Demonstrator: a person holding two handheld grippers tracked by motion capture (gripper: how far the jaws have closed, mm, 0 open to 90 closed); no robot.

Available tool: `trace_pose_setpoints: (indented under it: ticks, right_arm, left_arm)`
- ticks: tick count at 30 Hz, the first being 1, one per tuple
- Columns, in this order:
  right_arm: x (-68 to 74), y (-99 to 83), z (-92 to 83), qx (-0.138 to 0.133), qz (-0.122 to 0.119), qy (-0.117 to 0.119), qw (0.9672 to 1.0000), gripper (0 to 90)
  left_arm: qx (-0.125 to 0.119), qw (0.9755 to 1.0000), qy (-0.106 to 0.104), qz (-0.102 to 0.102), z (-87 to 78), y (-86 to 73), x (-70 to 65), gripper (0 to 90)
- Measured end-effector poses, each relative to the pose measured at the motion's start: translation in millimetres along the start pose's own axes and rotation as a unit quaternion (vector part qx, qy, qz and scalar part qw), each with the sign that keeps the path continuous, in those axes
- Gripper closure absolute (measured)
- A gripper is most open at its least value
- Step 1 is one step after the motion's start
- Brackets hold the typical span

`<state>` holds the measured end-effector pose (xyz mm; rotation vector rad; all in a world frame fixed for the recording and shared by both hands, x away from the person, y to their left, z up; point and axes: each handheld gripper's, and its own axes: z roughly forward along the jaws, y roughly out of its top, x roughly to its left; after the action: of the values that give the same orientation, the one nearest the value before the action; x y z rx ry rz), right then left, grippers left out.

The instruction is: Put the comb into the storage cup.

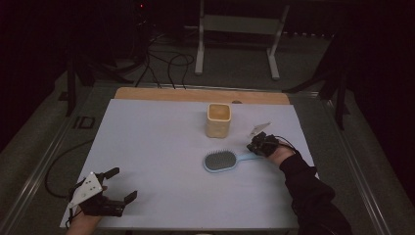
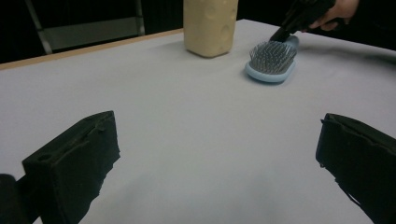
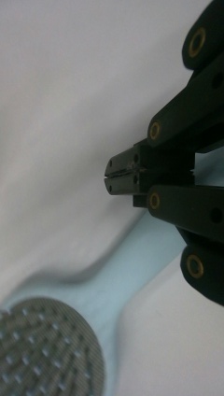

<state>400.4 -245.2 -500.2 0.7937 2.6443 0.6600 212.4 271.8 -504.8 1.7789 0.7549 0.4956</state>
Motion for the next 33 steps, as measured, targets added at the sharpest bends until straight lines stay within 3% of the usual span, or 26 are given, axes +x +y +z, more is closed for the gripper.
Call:
trace_pose_setpoints:
  ticks: [21, 26, 33]
  right_arm:
    - [50.8, -44.2, -31.0, -0.002, 0.003, 0.044, 0.9990, 90.0]
    - [62.4, -48.1, -36.0, -0.003, 0.000, 0.037, 0.9993, 90.0]
    - [77.0, -47.3, -40.4, -0.004, -0.015, 0.046, 0.9988, 90.0]
  left_arm:
    - [0.001, 1.0000, 0.002, -0.002, 0.3, 0.0, 0.2, 0.0]
    - [0.000, 1.0000, 0.002, -0.002, 0.3, 0.2, 0.1, 0.0]
    - [0.002, 1.0000, 0.002, 0.000, 0.1, 0.0, 0.0, 0.0]
